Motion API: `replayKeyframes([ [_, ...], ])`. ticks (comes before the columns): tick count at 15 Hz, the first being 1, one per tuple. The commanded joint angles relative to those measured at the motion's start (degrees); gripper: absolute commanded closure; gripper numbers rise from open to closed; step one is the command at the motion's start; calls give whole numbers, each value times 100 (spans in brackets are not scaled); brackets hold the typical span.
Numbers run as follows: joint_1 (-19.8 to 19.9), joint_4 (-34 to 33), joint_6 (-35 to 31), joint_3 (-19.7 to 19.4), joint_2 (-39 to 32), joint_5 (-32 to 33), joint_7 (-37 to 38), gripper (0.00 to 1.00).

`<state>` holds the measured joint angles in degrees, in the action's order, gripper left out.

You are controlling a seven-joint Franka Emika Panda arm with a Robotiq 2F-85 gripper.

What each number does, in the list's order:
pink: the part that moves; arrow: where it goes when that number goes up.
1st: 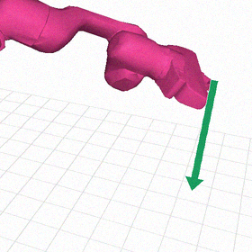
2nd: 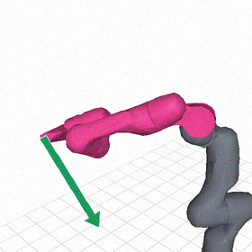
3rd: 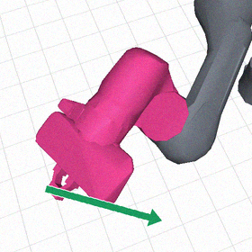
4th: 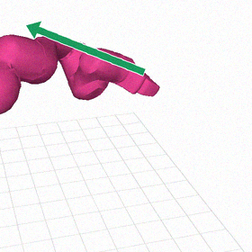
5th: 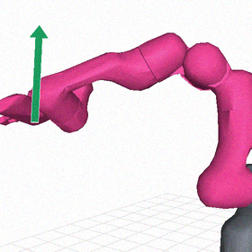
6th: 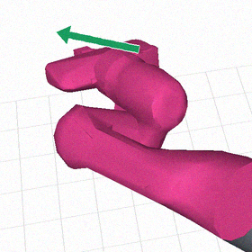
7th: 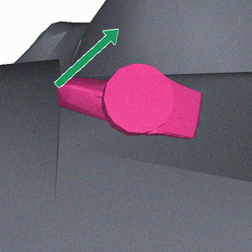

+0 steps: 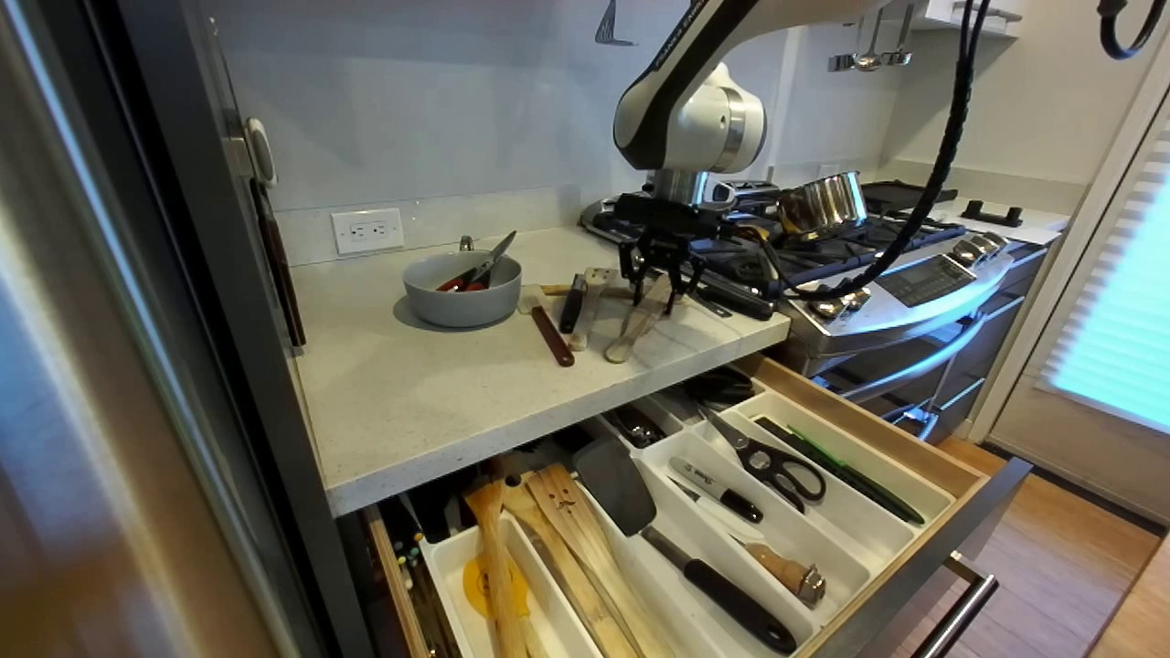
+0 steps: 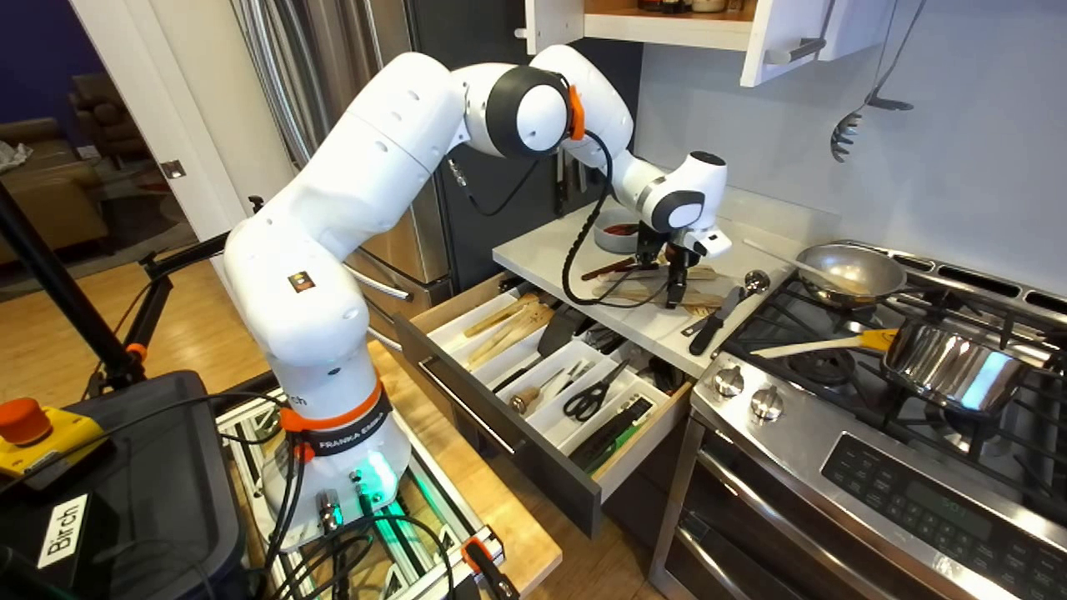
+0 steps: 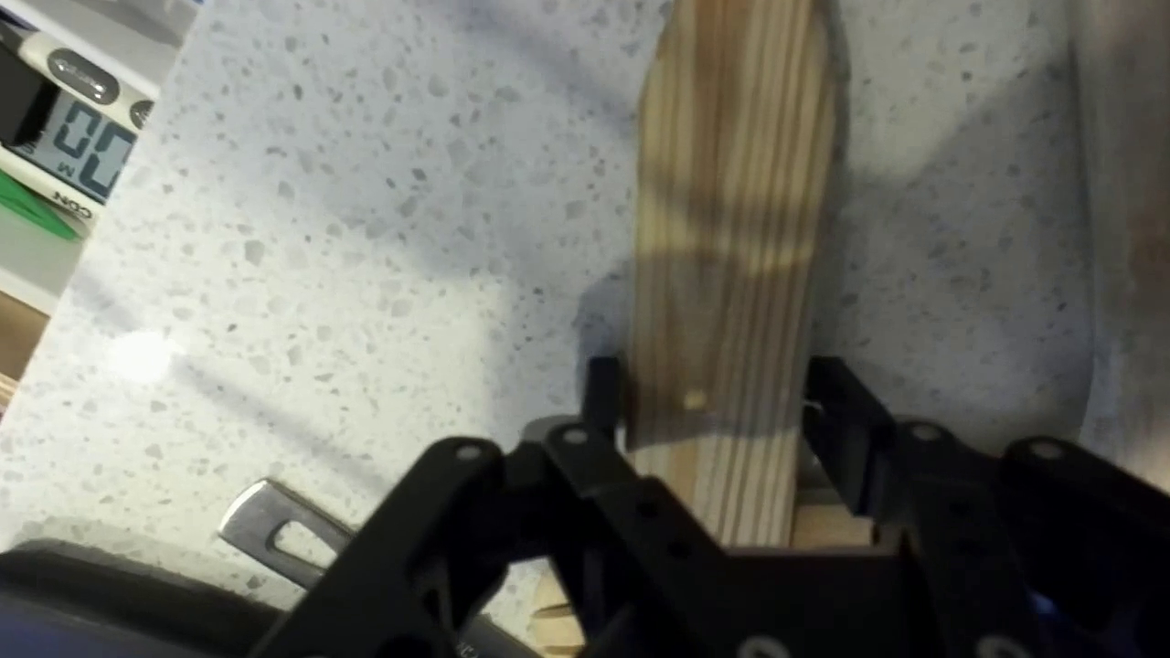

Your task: Put the wooden spurtle in the drawer

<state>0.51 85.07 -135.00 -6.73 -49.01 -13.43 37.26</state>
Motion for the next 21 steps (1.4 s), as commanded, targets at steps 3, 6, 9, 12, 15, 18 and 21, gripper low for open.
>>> replayKeyframes([
  [3, -81, 84, 304, 24, 250, 127, -124, 79],
  [6, -61, 683, 205, 362, 820, 14, -891, 79],
  [9, 41, 1400, 281, 801, 1371, -266, -1710, 79],
  [12, 190, 2285, 307, 1182, 1992, -698, -2462, 79],
  [15, 172, 3187, 96, 1206, 2660, -836, -2993, 79],
  [18, 261, 4090, -162, 1194, 3234, -998, -3603, 79],
  [21, 616, 5014, -247, 1209, 3749, -1792, -4578, 79],
])
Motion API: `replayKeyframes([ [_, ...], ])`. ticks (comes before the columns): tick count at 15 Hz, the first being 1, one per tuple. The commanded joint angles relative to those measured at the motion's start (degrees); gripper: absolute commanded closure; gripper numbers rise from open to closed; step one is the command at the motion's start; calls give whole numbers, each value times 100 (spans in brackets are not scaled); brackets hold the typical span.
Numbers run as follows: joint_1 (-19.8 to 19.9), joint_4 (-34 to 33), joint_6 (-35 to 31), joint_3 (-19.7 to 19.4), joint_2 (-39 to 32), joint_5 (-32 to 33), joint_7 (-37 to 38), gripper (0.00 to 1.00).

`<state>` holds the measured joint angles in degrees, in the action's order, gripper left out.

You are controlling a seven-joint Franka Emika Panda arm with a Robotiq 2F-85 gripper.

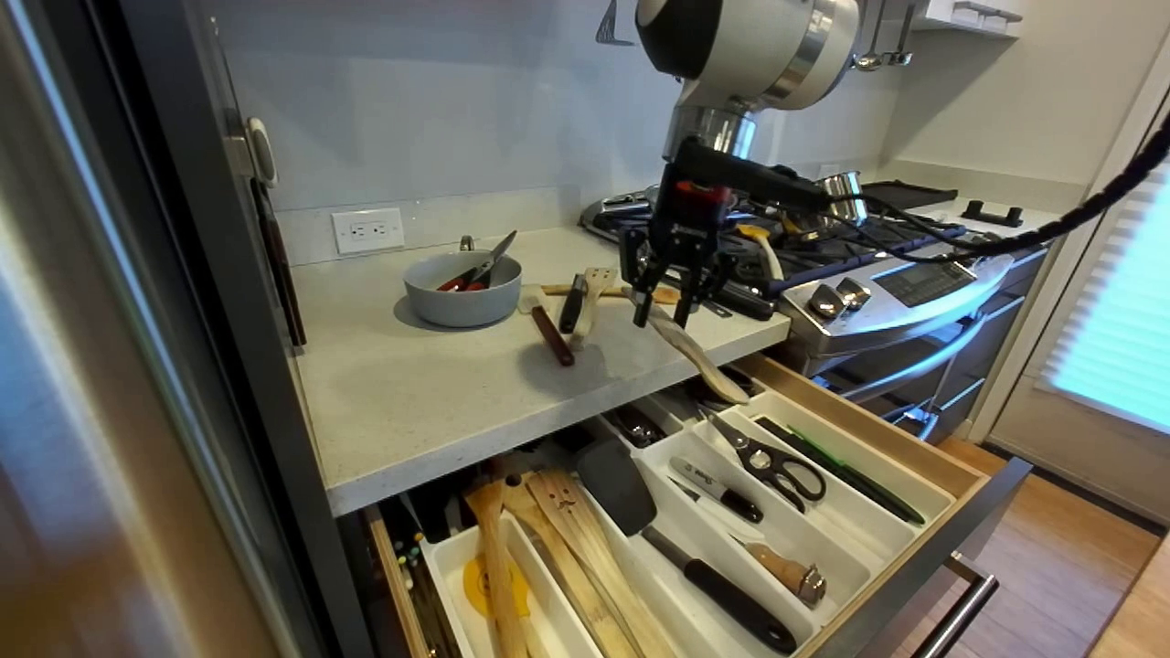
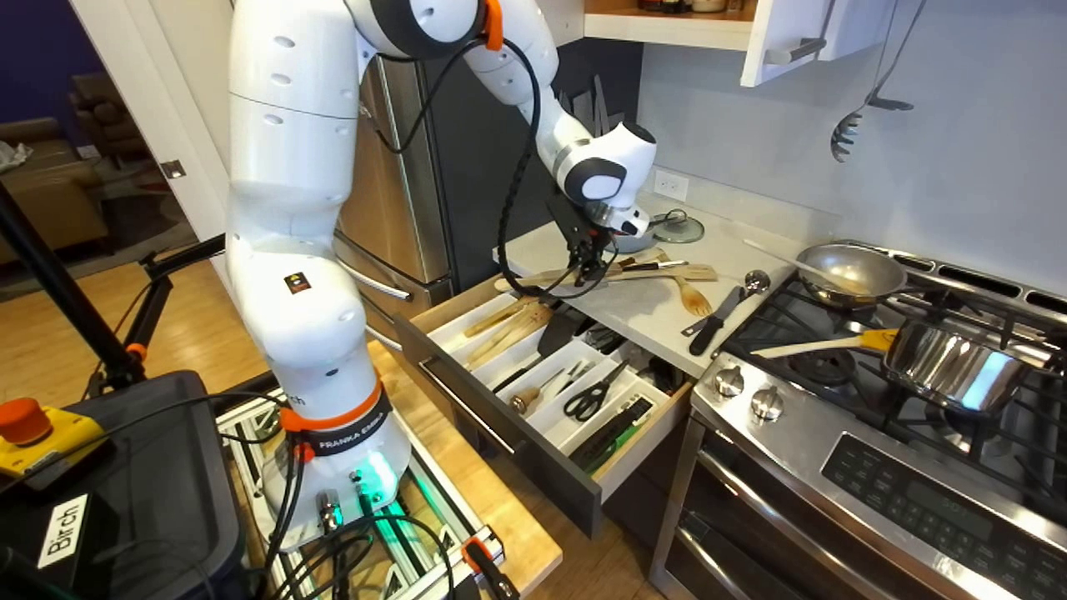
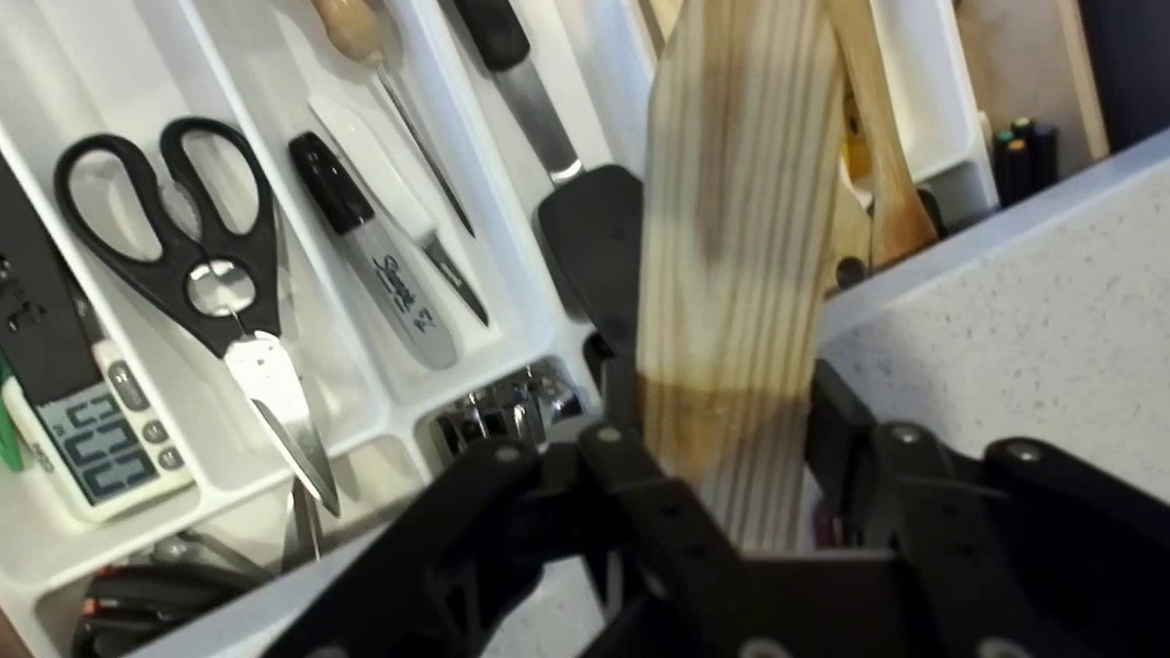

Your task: Put the wooden spurtle in the drawer

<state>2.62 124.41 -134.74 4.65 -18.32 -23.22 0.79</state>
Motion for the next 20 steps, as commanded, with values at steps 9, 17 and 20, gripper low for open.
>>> replayKeyframes([
  [9, 147, 608, 67, -48, 240, -376, -707, 79],
  [17, -632, -213, 1104, 734, -902, -378, -722, 79],
  [20, -873, -394, 1291, 871, -1131, -408, -475, 79],
])
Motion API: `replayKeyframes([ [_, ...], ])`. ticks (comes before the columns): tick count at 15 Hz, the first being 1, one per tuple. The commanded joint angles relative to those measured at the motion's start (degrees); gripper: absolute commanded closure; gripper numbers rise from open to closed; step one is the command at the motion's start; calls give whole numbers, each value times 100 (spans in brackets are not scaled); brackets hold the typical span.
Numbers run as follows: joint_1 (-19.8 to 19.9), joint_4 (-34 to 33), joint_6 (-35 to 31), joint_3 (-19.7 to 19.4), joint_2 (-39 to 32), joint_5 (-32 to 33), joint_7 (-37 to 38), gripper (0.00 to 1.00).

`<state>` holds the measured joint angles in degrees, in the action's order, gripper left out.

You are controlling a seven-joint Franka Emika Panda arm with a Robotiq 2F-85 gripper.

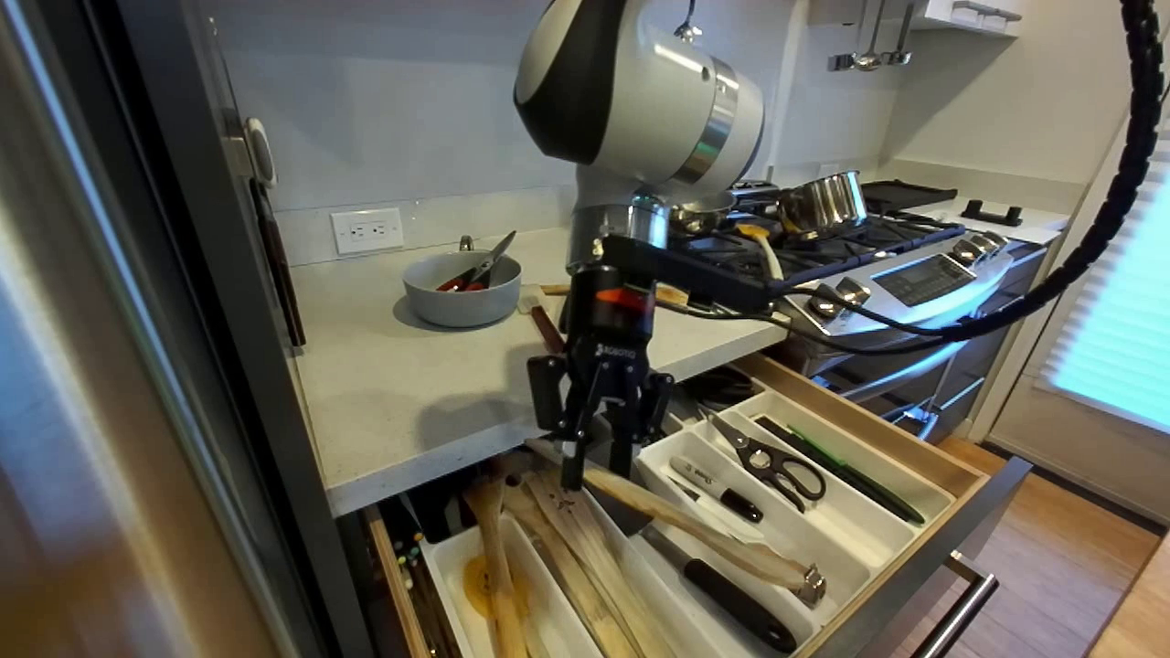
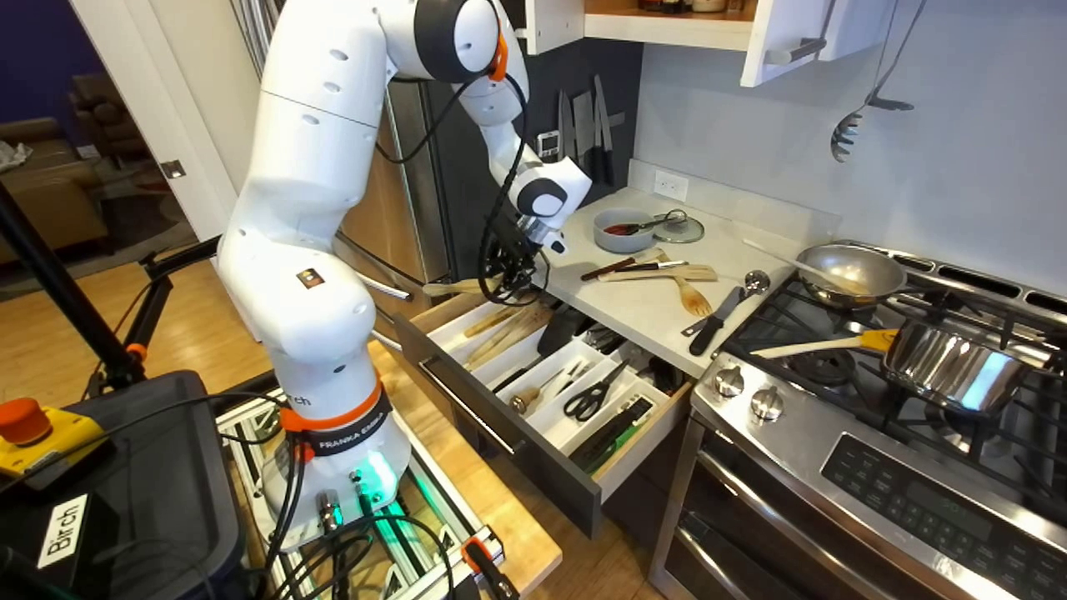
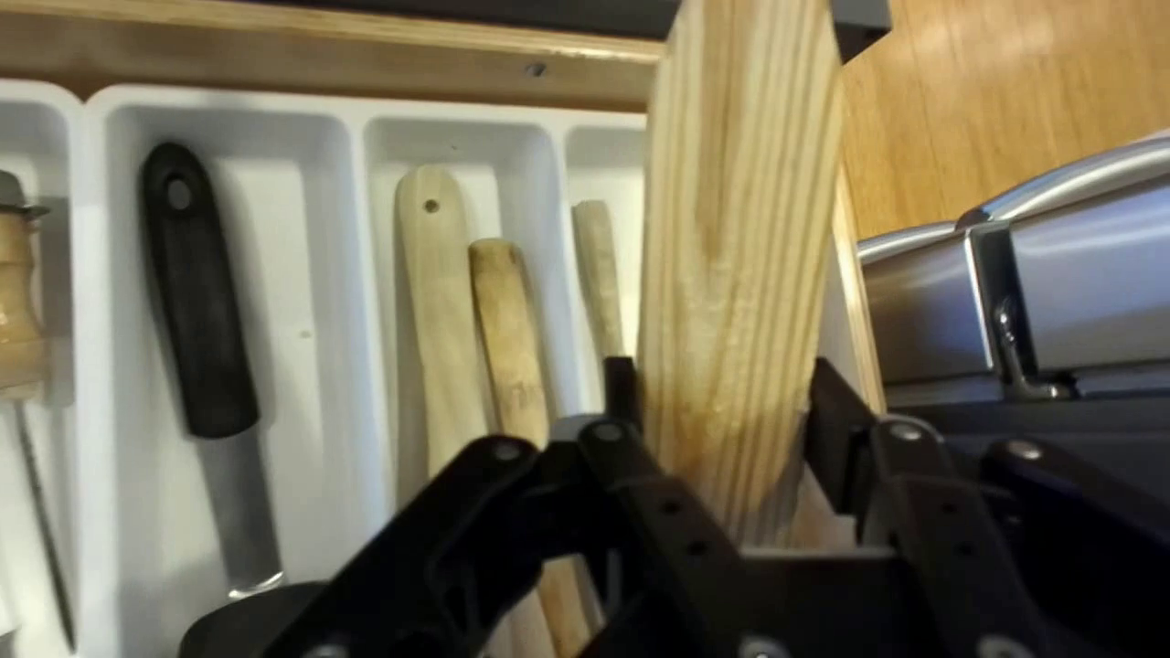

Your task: Put the wooden spurtle in the drawer

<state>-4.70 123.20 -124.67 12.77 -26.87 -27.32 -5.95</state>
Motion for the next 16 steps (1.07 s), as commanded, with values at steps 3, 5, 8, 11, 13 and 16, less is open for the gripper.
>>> replayKeyframes([
  [3, -256, -436, 485, -48, -630, 174, 356, 79],
  [5, -263, -522, 688, -119, -813, 243, 475, 79],
  [8, -381, -686, 492, -304, -1088, 686, 531, 79],
  [11, -503, -947, 386, -438, -1308, 1253, 583, 79],
  [13, -587, -1118, 365, -477, -1425, 1584, 587, 79],
  [16, -779, -1339, 297, -577, -1528, 2097, 750, 79],
])
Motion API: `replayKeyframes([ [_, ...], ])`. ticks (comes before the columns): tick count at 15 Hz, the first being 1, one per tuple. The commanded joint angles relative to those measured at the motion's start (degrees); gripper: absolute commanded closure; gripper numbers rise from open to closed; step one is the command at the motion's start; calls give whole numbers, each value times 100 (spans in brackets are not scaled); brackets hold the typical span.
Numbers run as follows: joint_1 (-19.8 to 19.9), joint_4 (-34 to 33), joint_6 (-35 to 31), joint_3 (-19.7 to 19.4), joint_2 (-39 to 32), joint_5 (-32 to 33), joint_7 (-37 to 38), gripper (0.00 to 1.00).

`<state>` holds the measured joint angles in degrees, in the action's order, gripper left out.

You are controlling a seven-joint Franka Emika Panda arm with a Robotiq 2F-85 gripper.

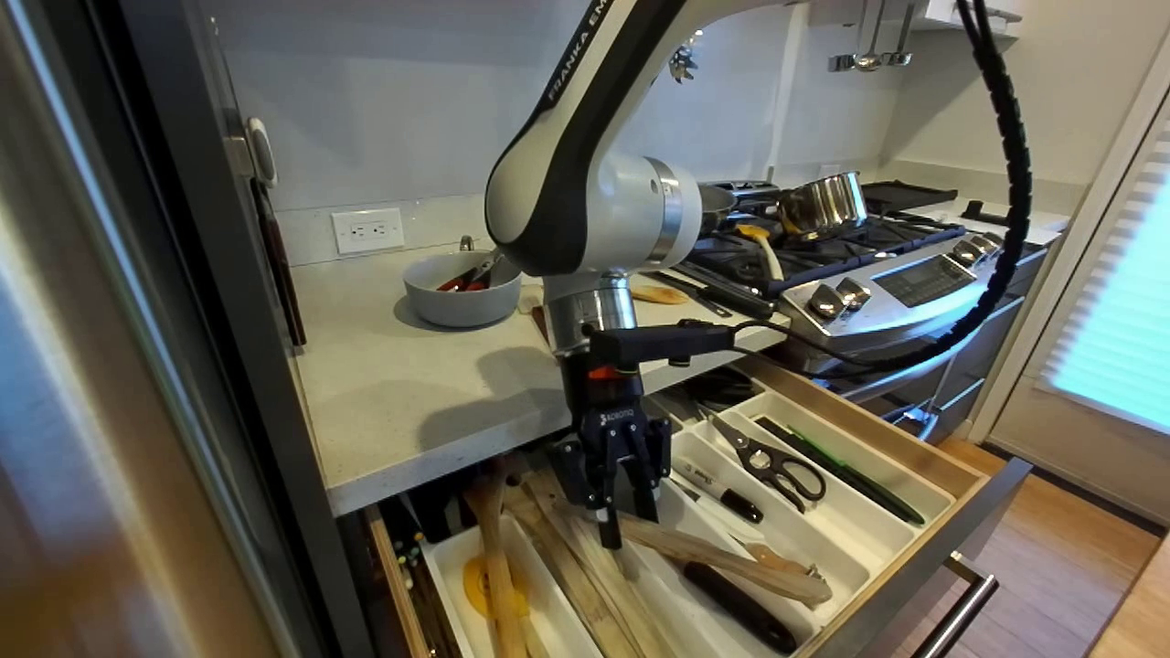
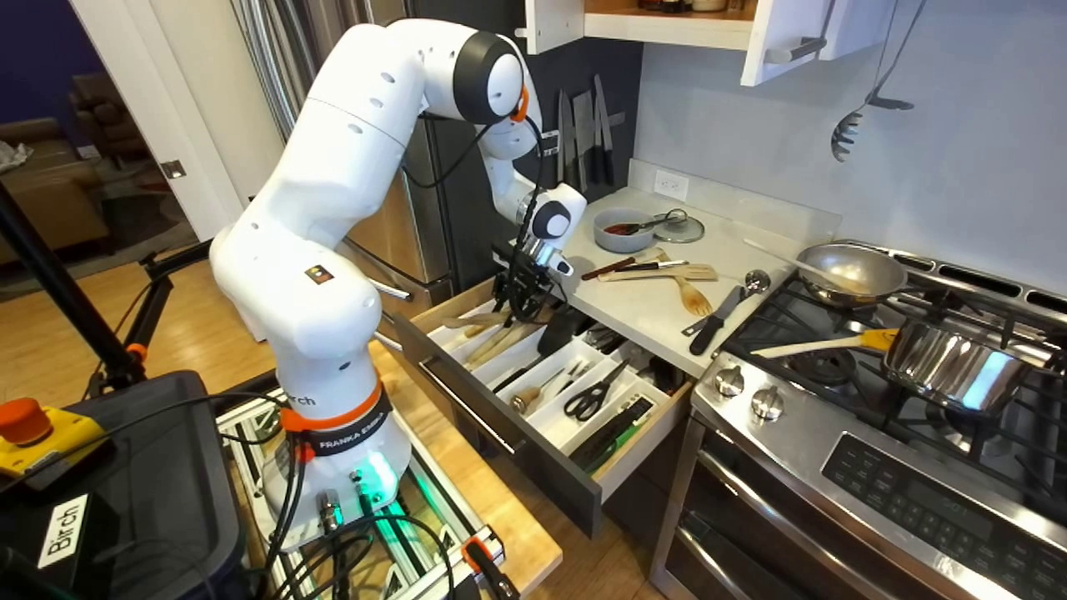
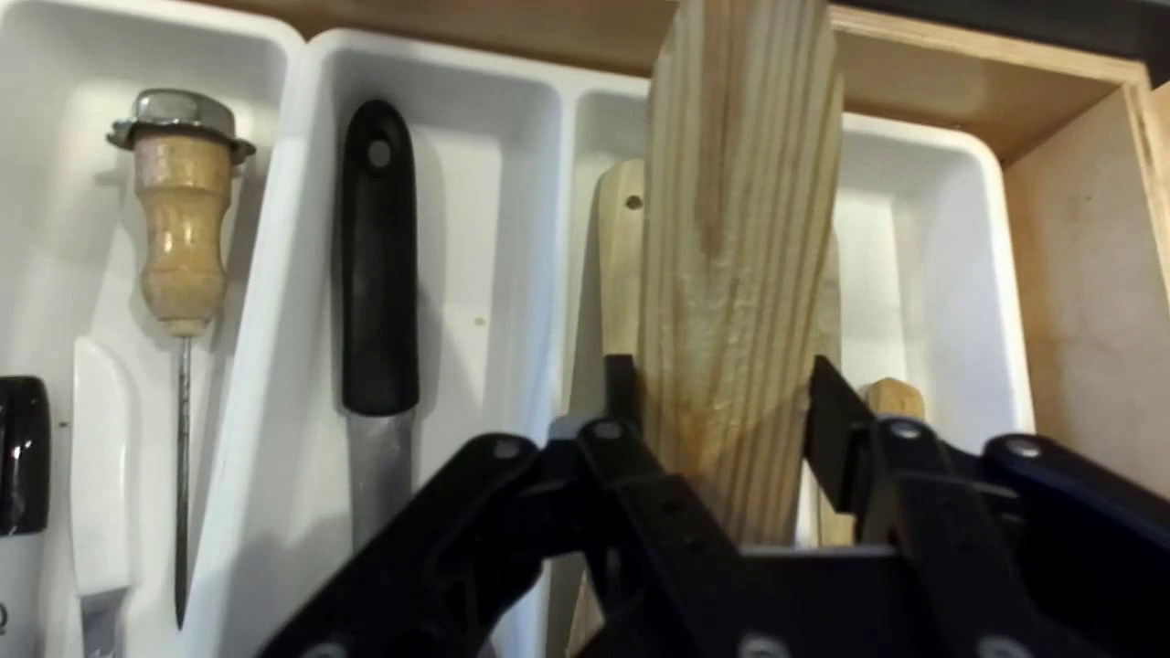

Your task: Put the wooden spurtle in the drawer

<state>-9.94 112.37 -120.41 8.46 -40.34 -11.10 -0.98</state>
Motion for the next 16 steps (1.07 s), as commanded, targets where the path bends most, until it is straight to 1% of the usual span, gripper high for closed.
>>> replayKeyframes([
  [1, -315, -301, -196, -175, -205, 617, 332, 79],
  [4, -421, -434, -375, -217, -286, 906, 486, 79],
  [7, -500, -476, -606, -227, -319, 1034, 644, 79],
  [13, -645, -631, -967, -154, -379, 948, 944, 79],
  [15, -623, -675, -839, -92, -399, 881, 915, 79],
  [16, -588, -686, -743, -34, -407, 839, 830, 29],
])
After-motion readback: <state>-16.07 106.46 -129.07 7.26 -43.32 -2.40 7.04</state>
